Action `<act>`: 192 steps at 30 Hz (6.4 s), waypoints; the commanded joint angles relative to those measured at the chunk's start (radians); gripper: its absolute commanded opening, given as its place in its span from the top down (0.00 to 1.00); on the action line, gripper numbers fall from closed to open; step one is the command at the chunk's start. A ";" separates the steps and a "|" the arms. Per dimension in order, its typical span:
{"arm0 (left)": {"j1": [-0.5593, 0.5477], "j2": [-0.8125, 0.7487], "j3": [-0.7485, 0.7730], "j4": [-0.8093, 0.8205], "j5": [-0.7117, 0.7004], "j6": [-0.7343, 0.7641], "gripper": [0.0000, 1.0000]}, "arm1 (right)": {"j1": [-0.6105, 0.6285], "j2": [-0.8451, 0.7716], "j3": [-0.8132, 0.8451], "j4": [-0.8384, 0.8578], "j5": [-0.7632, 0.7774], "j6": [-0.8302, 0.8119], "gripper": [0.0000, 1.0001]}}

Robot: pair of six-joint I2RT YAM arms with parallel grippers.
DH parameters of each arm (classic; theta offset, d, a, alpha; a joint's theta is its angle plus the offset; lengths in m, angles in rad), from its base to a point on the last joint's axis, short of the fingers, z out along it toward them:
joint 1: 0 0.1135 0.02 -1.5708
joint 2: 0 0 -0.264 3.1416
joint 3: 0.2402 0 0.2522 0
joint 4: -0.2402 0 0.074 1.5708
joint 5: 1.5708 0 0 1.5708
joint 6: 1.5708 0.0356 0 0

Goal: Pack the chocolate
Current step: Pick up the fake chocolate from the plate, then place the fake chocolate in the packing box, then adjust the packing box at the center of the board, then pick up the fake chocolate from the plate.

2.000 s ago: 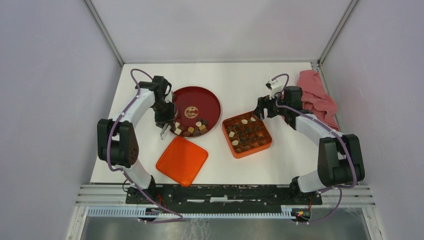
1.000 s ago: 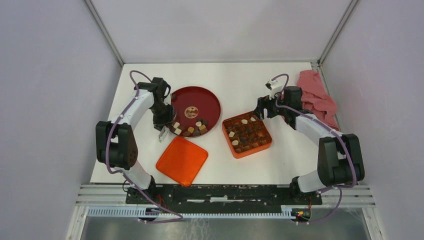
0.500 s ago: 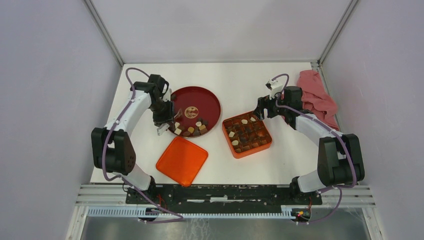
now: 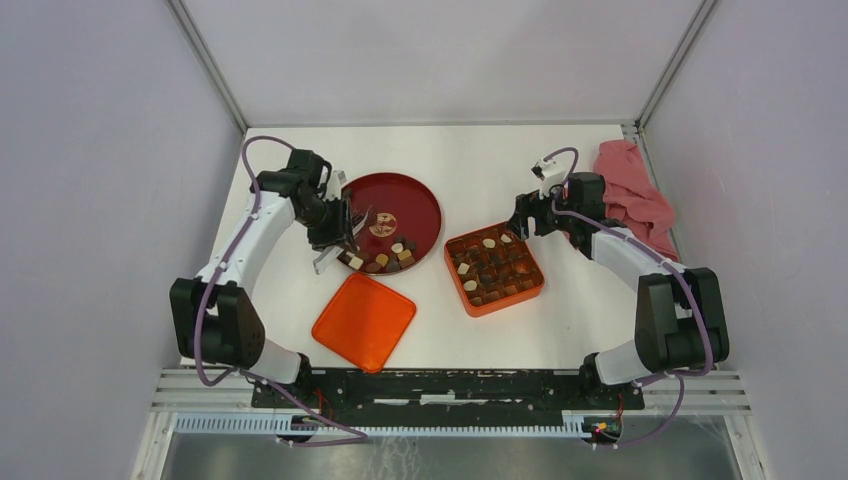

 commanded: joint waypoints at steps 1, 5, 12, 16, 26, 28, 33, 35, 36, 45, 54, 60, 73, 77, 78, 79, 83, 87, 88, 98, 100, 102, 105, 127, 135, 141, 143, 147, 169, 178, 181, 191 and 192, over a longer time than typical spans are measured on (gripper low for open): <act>-0.002 -0.071 -0.024 0.074 0.124 0.057 0.98 | -0.003 -0.016 0.011 0.013 -0.023 -0.023 0.15; -0.012 -0.114 -0.049 0.117 0.208 0.042 0.98 | -0.002 -0.028 0.011 -0.018 -0.043 -0.097 0.15; -0.046 -0.171 -0.105 0.200 0.278 -0.007 0.98 | 0.001 0.001 0.019 -0.062 0.016 -0.134 0.23; -0.051 -0.175 -0.117 0.209 0.268 -0.009 0.98 | 0.025 0.088 0.090 -0.099 0.070 -0.119 0.33; -0.062 -0.190 -0.140 0.236 0.271 -0.029 0.98 | 0.072 0.192 0.158 -0.132 0.155 -0.092 0.54; -0.072 -0.195 -0.145 0.244 0.276 -0.037 0.98 | 0.078 0.194 0.153 -0.116 0.181 -0.066 0.60; -0.103 -0.214 -0.165 0.283 0.276 -0.074 0.98 | 0.082 0.183 0.122 -0.069 0.246 0.007 0.81; -0.119 -0.223 -0.174 0.308 0.280 -0.100 0.98 | 0.081 0.174 0.118 -0.058 0.268 0.022 0.87; -0.129 -0.226 -0.176 0.322 0.281 -0.115 0.98 | 0.081 0.169 0.119 -0.057 0.273 0.035 0.91; -0.245 -0.213 -0.119 0.388 0.234 -0.194 0.98 | 0.080 0.084 0.175 -0.037 0.267 0.110 1.00; -0.329 -0.200 -0.061 0.448 0.232 -0.226 0.98 | 0.087 0.032 0.245 -0.088 0.311 0.058 1.00; -0.412 -0.202 -0.066 0.527 0.221 -0.272 0.98 | 0.100 0.014 0.288 -0.112 0.366 -0.003 1.00; -0.593 -0.104 -0.053 0.653 0.185 -0.327 0.98 | 0.118 -0.005 0.237 -0.111 0.337 0.000 1.00; -0.648 -0.048 -0.036 0.684 0.170 -0.334 0.98 | 0.119 -0.010 0.211 -0.102 0.309 0.016 1.00; -0.659 -0.033 -0.035 0.692 0.166 -0.336 0.98 | 0.118 -0.013 0.203 -0.101 0.306 0.019 1.00; -0.668 -0.017 -0.034 0.697 0.161 -0.334 0.98 | 0.118 -0.013 0.197 -0.099 0.304 0.021 1.00; -0.684 0.054 -0.027 0.717 0.160 -0.313 0.98 | 0.118 -0.017 0.180 -0.097 0.297 0.022 1.00; -0.686 0.117 0.025 0.718 0.164 -0.290 0.98 | 0.119 -0.022 0.165 -0.094 0.291 0.023 1.00; -0.689 0.130 0.037 0.718 0.169 -0.285 0.98 | 0.118 -0.022 0.161 -0.092 0.293 0.023 1.00; -0.732 0.205 0.099 0.658 0.139 -0.253 0.97 | 0.118 -0.019 0.144 -0.085 0.290 0.023 1.00; -0.740 0.202 0.106 0.658 0.129 -0.255 0.97 | 0.118 -0.015 0.143 -0.086 0.289 0.023 1.00; -0.745 0.192 0.108 0.658 0.125 -0.256 0.97 | 0.119 -0.012 0.141 -0.084 0.290 0.023 1.00; -0.749 0.184 0.101 0.657 0.127 -0.255 0.97 | 0.119 -0.008 0.139 -0.082 0.290 0.023 1.00; -0.734 -0.087 -0.051 0.518 -0.156 -0.255 0.85 | 0.087 0.075 0.079 -0.045 0.262 0.072 0.96; -0.576 -0.158 -0.087 0.419 -0.172 -0.259 0.85 | 0.074 0.145 0.097 -0.054 0.259 0.087 0.85; -0.407 -0.184 -0.071 0.296 -0.151 -0.193 0.85 | 0.071 0.202 0.134 -0.065 0.242 0.085 0.84; -0.373 -0.192 -0.061 0.260 -0.151 -0.164 0.85 | 0.071 0.230 0.174 -0.083 0.230 0.056 0.85; -0.332 -0.199 -0.033 0.187 -0.173 -0.111 0.85 | 0.071 0.329 0.349 -0.227 0.179 -0.137 0.87; -0.281 -0.286 -0.072 0.158 -0.169 -0.080 0.84 | 0.202 0.605 0.830 -0.852 -0.014 -0.954 0.78; -0.272 -0.276 -0.074 0.164 -0.144 -0.088 0.84 | 0.190 0.564 0.938 -0.782 0.044 -0.729 0.32; -0.260 -0.272 -0.079 0.146 -0.152 -0.087 0.84 | 0.179 0.521 0.978 -0.802 0.027 -0.720 0.24; -0.122 -0.208 -0.069 0.191 -0.178 -0.085 0.84 | 0.166 0.286 0.708 -0.662 -0.327 -0.555 0.23; -0.108 -0.189 -0.063 0.200 -0.180 -0.069 0.84 | 0.166 0.270 0.678 -0.647 -0.358 -0.542 0.23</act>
